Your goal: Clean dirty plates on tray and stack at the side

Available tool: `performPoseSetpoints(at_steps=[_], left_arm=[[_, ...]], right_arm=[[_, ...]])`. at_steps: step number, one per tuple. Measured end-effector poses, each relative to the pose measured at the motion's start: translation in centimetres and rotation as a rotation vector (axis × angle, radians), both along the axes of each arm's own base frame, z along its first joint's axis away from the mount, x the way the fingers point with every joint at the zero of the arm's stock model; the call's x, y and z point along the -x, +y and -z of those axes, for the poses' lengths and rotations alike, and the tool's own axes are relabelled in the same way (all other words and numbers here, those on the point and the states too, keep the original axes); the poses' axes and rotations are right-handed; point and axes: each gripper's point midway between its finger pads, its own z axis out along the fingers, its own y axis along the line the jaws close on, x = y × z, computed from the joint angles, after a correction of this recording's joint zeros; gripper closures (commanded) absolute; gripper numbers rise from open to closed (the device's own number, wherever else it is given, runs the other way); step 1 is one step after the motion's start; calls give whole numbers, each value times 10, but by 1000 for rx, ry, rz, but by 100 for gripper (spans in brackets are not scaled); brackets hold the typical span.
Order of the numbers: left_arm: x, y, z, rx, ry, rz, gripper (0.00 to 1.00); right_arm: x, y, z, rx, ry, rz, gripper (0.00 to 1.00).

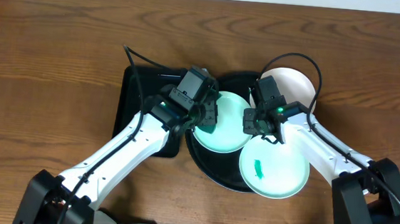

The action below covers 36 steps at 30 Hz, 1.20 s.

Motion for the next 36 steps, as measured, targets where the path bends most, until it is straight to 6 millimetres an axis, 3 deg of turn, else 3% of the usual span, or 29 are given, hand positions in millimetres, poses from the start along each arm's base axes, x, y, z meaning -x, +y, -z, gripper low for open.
performPoseSetpoints(at_steps=[9, 19, 22, 36], left_arm=[[0, 0, 0, 0, 0, 0, 92], [-1, 1, 0, -6, -4, -5, 92], [-1, 1, 0, -8, -5, -6, 92], [-6, 7, 4, -41, -18, -28, 92]], right_arm=[[-1, 2, 12, 2, 17, 3, 96], [-1, 2, 13, 1, 19, 6, 88], [-2, 2, 13, 0, 18, 3, 99], [-3, 9, 12, -39, 17, -1, 99]])
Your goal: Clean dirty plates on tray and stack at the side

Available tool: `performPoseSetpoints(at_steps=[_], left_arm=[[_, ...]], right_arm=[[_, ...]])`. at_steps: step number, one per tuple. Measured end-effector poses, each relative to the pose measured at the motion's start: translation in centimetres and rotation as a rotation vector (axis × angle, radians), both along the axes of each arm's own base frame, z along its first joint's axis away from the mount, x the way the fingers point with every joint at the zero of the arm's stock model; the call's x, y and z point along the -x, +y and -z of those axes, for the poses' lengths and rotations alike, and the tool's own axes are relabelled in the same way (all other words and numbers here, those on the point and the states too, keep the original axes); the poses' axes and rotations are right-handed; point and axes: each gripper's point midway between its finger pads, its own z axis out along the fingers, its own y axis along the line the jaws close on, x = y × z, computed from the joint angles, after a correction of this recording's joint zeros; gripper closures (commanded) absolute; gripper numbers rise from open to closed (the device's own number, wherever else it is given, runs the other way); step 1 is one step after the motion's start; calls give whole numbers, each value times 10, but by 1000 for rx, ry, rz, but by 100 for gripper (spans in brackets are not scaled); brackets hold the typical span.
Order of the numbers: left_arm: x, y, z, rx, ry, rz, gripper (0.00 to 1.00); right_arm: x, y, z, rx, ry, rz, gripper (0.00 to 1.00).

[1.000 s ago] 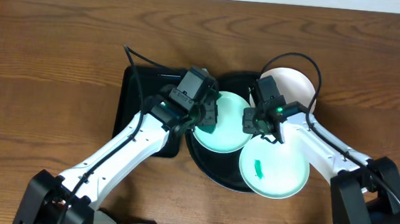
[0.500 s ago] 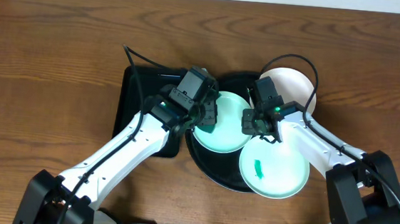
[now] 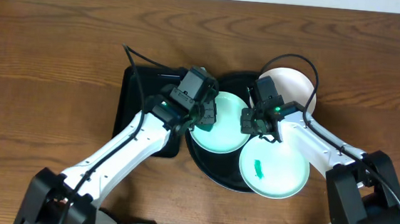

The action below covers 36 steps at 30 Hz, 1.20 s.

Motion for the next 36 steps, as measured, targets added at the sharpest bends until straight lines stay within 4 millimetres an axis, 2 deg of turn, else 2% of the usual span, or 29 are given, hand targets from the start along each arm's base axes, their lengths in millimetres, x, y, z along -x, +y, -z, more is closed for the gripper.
performPoseSetpoints(at_steps=[9, 17, 28, 36], left_arm=[[-8, -3, 49, -56, 74, -4, 92], [-17, -4, 83, -97, 94, -16, 92], [-18, -9, 99, -113, 117, -8, 92], [-16, -12, 100, -144, 109, 1, 92]], right_arm=[[0, 1, 0, -5, -2, -1, 99], [0, 1, 0, -4, -2, -1, 99], [0, 1, 0, -3, -2, -1, 99], [-1, 1, 0, -4, -3, -1, 99]])
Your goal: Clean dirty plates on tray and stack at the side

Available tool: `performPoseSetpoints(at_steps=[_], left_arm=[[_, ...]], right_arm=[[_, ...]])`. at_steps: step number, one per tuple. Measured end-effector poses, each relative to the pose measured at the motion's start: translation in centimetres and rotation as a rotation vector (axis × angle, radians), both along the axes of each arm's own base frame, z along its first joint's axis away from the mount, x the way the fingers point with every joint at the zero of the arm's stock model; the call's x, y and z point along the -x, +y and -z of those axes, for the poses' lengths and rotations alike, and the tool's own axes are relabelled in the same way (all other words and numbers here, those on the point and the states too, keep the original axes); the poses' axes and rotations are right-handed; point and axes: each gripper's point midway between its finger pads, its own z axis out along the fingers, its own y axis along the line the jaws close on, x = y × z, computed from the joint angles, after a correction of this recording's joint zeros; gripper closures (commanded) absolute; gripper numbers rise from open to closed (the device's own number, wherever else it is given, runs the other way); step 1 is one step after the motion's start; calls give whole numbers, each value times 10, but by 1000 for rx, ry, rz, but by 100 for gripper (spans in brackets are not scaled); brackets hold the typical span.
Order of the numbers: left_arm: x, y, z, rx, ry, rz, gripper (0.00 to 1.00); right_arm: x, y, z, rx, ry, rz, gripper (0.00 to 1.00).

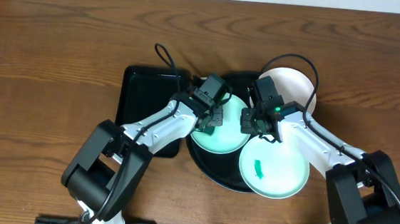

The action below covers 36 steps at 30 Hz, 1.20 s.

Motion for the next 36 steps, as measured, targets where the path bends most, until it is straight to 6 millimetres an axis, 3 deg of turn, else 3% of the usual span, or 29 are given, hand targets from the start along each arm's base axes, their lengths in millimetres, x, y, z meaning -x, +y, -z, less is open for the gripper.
performPoseSetpoints(at_steps=[20, 24, 30, 34, 36], left_arm=[[8, -14, -2, 61, 39, 90, 92], [19, -23, -7, 111, 74, 128, 92], [41, -44, -36, 211, 79, 205, 92], [34, -44, -65, 229, -7, 203, 92], [29, -39, -68, 205, -36, 185, 92]], right_arm=[[0, 0, 0, -1, -3, 0, 99], [-2, 1, 0, -5, -9, 0, 99], [-1, 4, -1, -19, -5, -5, 99], [-1, 4, 0, -19, -4, -6, 99], [-1, 4, -1, -21, -4, -6, 99]])
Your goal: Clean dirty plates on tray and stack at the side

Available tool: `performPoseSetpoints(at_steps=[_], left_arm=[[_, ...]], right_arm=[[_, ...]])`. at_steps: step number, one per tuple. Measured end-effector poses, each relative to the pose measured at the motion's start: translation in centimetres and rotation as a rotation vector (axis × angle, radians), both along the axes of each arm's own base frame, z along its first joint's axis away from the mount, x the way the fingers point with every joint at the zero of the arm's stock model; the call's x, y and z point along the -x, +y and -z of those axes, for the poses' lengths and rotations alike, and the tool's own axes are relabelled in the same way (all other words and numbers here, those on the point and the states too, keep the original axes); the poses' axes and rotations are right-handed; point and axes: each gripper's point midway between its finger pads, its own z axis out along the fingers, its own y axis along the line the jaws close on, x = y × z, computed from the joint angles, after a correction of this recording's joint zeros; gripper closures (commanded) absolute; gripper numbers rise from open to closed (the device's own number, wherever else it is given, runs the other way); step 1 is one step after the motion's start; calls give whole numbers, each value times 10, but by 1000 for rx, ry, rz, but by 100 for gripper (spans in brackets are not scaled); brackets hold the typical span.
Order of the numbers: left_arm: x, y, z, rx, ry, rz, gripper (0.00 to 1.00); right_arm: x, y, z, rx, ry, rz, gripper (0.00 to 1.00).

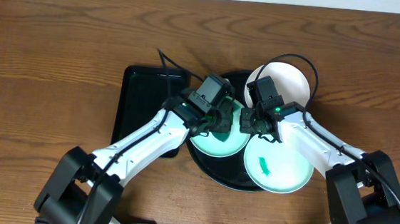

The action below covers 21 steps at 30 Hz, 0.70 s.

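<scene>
A round black tray [218, 176] holds a teal plate [212, 143] at its centre. A second teal plate [281, 172], with a green smear on it, lies over the tray's right edge. My left gripper [226, 121] is low over the upper right part of the centre plate; its camera housing hides the fingers. My right gripper [246, 123] sits at that plate's right rim and appears shut on it. A white plate [292, 78] lies behind the right wrist.
A black rectangular tray [138, 103] lies left of the round one, partly under my left forearm. Cables loop above both wrists. Brown wooden table [45, 78] extends on all sides.
My left gripper has moved right across the centre teal plate, toward the right gripper. The left arm has swung its elbow out. The smeared plate lies a little further right.
At first my left gripper was at the centre plate's upper left rim and the right gripper at its right rim. Both stayed there at the second moment. Then the left gripper was over the plate's upper middle, and now it is beside the right gripper, which has held its place.
</scene>
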Motion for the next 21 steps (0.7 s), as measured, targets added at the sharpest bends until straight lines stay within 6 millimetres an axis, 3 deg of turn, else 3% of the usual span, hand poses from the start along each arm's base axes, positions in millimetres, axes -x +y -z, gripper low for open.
performPoseSetpoints(at_steps=[10, 21], left_arm=[[-17, 24, 10, -132, -70, -85, 92], [-16, 42, 59, -274, -10, -113, 92]], right_arm=[[0, 0, 0, -2, 1, 0, 99], [0, 0, 0, -2, 2, -1, 99]])
